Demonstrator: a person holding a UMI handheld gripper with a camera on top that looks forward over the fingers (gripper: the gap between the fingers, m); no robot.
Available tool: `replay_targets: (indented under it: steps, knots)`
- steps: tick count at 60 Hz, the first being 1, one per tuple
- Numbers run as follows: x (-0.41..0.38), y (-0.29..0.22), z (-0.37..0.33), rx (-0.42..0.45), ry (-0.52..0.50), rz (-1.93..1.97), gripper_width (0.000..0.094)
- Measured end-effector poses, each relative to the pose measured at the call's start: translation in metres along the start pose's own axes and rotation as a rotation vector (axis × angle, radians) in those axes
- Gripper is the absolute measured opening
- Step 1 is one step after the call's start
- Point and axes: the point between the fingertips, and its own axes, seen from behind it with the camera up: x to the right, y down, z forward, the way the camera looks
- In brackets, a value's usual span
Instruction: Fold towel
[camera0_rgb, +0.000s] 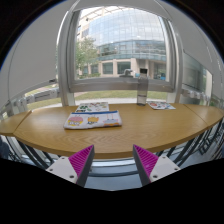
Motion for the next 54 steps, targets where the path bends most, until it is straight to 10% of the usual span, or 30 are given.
replay_targets:
  steps: [26, 41, 49, 54]
  knots:
    - [-0.207, -0.049, 0.182, -0.061, -0.104, -0.091, 0.0736]
    - [-0.225, -0.046, 0.237, -0.139, -0.042, -0.126, 0.0407]
    - [-0.214, -0.046, 0.238, -0.142, -0.001, -0.173, 0.0023]
    - [-0.215, -0.046, 0.237, -0.145, -0.014, -0.141, 0.0027]
